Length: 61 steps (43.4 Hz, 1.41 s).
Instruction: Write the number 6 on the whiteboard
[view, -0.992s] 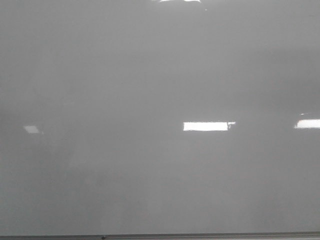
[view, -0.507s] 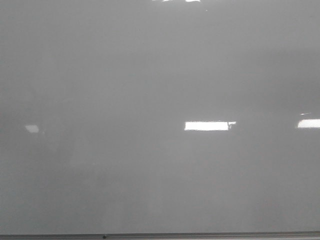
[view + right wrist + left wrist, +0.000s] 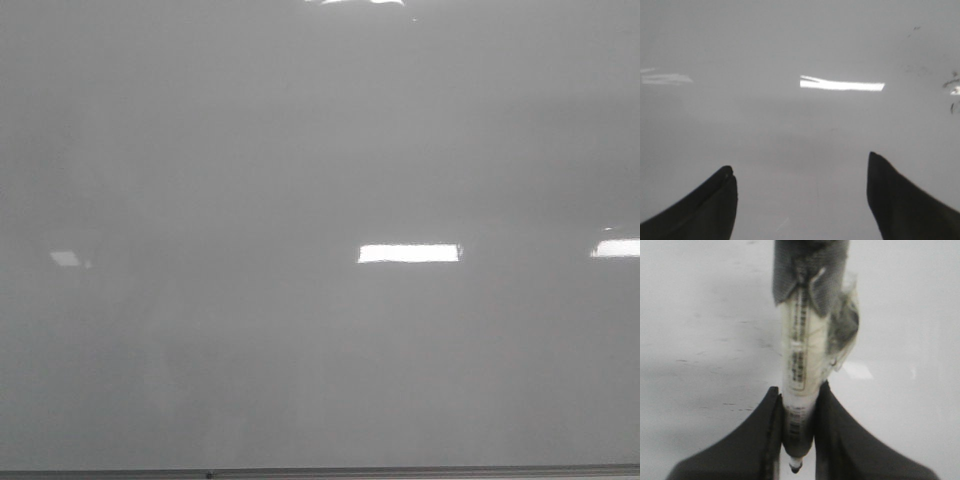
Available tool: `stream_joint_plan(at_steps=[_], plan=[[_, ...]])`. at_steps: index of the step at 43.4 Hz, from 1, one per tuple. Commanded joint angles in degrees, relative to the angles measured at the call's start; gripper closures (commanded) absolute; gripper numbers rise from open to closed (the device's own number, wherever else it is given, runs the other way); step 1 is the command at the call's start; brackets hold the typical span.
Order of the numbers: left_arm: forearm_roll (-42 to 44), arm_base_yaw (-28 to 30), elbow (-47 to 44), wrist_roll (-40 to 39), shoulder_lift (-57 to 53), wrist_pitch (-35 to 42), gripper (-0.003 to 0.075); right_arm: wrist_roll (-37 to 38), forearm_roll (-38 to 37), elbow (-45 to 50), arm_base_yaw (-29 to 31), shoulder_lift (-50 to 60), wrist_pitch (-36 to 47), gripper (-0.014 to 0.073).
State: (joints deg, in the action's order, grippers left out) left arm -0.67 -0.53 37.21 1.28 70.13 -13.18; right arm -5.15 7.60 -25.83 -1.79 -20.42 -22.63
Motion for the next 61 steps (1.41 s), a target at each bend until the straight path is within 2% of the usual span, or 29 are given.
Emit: stream_joint_plan(at_steps=[1, 8, 16, 24, 30, 40, 53, 56, 61], plan=[[0.7, -5.6, 5.2, 5.1, -2.6, -8.6, 0.0741, -0.7, 0.7, -4.1, -1.3, -4.3, 0.4, 0.0034], [0.7, -17.5, 10.6, 18.0, -2.6, -21.3, 0.0741, -6.7, 1.4, -9.0, -7.6, -12.9, -4.7, 0.0034], [2.2, -32.6, 13.0, 29.3, -2.6, -24.9, 0.0741, -15.9, 3.4, -14.3, -19.5, -22.3, -9.7, 0.0034], [9.2, -46.8, 13.8, 29.7, -2.5, -28.3, 0.0741, -20.4, 3.5, -19.2, -32.8, -29.7, -11.3, 0.0032], [10.6, -53.3, 13.8, 29.7, -2.5, -26.2, 0.0741, -20.7, 3.5, -22.8, -41.0, -34.7, -10.4, 0.0032], [10.4, -56.1, 13.8, 29.6, -2.5, -21.6, 0.0741, -20.7, 3.5, -27.8, -49.4, -42.3, -9.3, 0.0032], [10.4, -56.1, 13.8, 29.6, -2.5, -20.8, 0.0741, -20.7, 3.5, -29.8, -51.8, -45.3, -6.7, 0.0036], [10.4, -56.1, 13.8, 29.6, -2.5, -20.1, 0.0741, -20.7, 3.5, -29.8, -51.8, -45.7, -6.2, 0.0067], [10.4, -56.1, 13.8, 29.6, -2.5, -18.8, 0.0741, -20.7, 3.5, -29.8, -51.8, -46.5, -6.0, 0.0200]])
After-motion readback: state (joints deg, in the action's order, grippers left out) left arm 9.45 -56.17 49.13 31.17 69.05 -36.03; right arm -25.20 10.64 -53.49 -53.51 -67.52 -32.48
